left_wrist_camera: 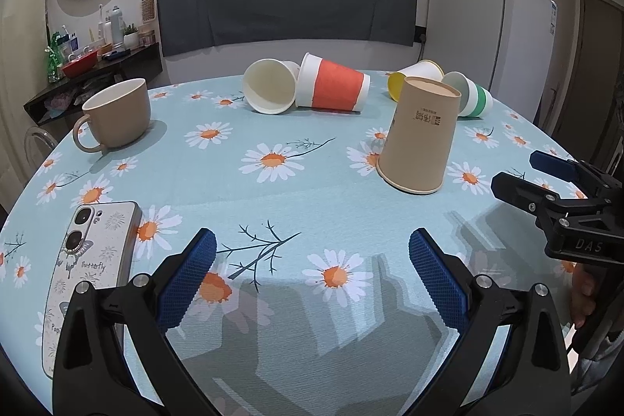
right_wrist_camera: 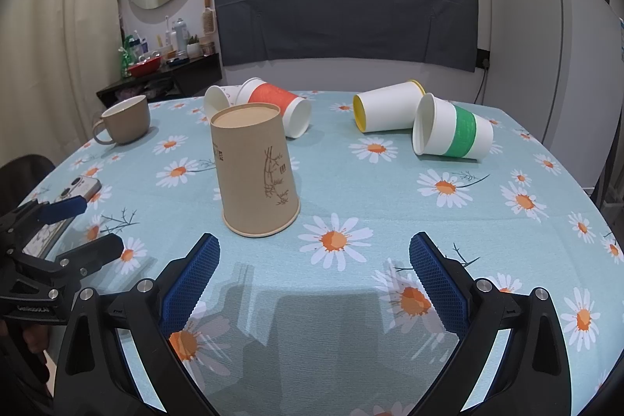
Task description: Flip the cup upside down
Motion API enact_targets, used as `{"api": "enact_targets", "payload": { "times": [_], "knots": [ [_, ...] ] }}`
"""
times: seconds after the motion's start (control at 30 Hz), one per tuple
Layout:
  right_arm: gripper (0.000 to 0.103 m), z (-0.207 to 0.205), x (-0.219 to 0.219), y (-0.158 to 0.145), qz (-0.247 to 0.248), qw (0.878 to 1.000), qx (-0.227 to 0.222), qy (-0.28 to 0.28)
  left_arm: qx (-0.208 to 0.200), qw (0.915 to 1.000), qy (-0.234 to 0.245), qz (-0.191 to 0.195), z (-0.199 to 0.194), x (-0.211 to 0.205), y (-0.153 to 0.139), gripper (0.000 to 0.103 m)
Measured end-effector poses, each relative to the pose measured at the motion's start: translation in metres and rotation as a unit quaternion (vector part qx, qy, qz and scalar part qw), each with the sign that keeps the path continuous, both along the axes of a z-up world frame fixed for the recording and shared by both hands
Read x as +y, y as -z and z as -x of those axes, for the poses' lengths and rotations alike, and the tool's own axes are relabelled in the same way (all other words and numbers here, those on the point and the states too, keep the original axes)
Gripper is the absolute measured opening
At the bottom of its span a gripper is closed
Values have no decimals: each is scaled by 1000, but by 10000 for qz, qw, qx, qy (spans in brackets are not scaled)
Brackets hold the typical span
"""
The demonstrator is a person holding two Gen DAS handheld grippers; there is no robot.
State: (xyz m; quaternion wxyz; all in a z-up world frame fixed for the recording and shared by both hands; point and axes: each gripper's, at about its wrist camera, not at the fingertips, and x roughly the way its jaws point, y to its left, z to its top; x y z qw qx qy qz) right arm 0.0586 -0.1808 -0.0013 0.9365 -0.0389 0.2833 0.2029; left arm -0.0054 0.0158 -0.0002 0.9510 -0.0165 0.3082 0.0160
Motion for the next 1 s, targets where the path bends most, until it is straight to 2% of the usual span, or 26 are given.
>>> {"api": "enact_targets", "payload": {
  "times": [0.23, 1.0],
  "knots": [
    [94, 0, 0, 0, -6, 10000, 0, 2, 63, 9999, -27, 139, -1, 4, 1, 97],
    [94, 0, 0, 0, -8, 10000, 3, 0, -4, 9999, -37, -120, 1, -2, 0, 97]
  ]
}}
